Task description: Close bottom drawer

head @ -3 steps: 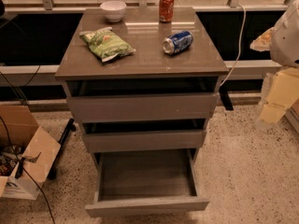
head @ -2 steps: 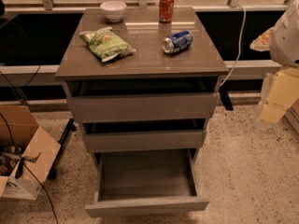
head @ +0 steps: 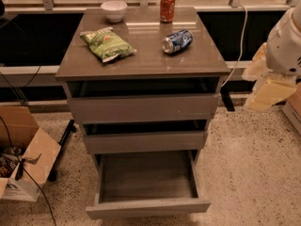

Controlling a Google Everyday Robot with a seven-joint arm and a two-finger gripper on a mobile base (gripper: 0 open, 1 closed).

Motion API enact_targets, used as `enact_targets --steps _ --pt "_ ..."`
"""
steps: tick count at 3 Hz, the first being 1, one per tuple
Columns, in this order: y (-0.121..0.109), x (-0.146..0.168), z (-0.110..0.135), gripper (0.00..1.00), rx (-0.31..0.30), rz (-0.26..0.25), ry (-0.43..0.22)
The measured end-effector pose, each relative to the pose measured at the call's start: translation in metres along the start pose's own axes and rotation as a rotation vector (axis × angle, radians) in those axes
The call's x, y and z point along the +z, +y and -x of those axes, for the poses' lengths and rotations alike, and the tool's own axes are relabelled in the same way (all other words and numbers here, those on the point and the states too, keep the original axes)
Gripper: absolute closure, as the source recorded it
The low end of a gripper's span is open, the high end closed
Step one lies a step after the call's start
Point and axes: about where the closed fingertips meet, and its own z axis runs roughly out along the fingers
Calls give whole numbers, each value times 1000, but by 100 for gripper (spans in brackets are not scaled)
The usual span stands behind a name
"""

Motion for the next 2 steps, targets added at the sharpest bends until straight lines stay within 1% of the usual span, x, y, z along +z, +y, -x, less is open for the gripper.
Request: enact_targets --steps 2 --pt "15 66 -8 95 -33 90 15"
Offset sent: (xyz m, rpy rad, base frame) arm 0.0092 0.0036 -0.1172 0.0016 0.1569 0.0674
